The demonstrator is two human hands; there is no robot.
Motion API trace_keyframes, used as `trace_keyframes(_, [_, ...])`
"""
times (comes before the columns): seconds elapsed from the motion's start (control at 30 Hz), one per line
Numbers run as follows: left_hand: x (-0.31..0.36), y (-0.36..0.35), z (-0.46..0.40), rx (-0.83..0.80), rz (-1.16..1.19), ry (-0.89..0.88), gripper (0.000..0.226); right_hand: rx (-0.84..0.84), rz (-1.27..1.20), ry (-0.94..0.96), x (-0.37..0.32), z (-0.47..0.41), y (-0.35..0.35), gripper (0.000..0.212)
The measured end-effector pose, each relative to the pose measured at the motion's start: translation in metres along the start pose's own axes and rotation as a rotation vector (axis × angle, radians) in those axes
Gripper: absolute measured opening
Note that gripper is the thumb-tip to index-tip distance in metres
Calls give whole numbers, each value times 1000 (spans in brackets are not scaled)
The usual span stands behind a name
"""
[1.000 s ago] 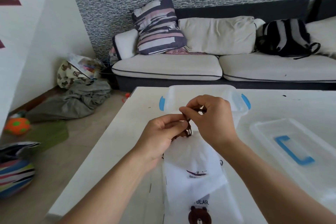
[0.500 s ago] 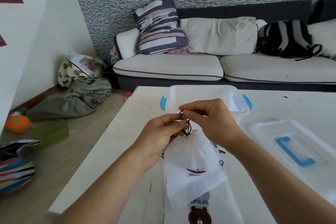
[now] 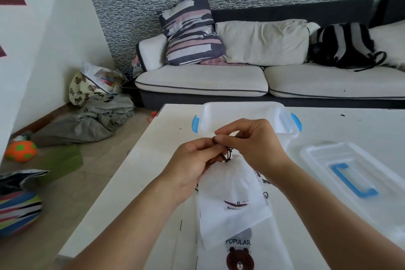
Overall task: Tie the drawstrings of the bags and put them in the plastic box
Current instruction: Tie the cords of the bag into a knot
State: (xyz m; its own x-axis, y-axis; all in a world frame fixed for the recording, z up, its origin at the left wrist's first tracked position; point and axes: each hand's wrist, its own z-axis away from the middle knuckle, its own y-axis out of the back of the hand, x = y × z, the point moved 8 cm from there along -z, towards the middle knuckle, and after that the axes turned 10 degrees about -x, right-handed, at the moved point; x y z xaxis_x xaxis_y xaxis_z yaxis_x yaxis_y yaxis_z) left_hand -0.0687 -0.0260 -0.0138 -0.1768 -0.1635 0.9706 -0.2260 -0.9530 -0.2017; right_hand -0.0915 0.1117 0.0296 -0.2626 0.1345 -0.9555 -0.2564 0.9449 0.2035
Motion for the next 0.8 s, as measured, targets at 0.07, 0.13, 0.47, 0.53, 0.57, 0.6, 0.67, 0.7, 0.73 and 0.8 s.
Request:
trace_keyframes(0.07, [2, 3, -1, 32, 55, -16, 17, 22, 12, -14, 1, -1, 8, 7])
trace_keyframes(0.13, [5, 7, -1, 65, 104, -38, 17, 35, 29, -44, 4, -1, 17, 3])
trace_keyframes(0.47, [9, 12, -2, 122, 125, -95, 15, -83, 229, -74, 10, -3, 15, 4])
trace_keyframes(0.53, [9, 9, -3, 91, 111, -93, 16, -98, 241, -55, 10, -3, 13, 6])
trace_keyframes(0.57, [9, 6, -4, 78, 98, -95, 16, -109, 227, -54, 11, -2, 12, 7])
trace_keyframes(0.6, [9, 4, -4, 71, 85, -102, 15, -121, 207, -56, 12, -2, 11, 8])
trace_keyframes(0.67, [13, 3, -4, 78, 81, -140, 13, -148, 126, -66, 13, 0, 9, 8])
trace_keyframes(0.7, [15, 3, -3, 91, 84, -170, 12, -160, 61, -79, 15, 0, 8, 10])
trace_keyframes(0.73, [18, 5, -3, 105, 84, -197, 12, -169, 7, -90, 16, -1, 8, 11])
trace_keyframes(0.8, [19, 5, -3, 117, 83, -220, 13, -183, -13, -86, 13, 0, 5, 10])
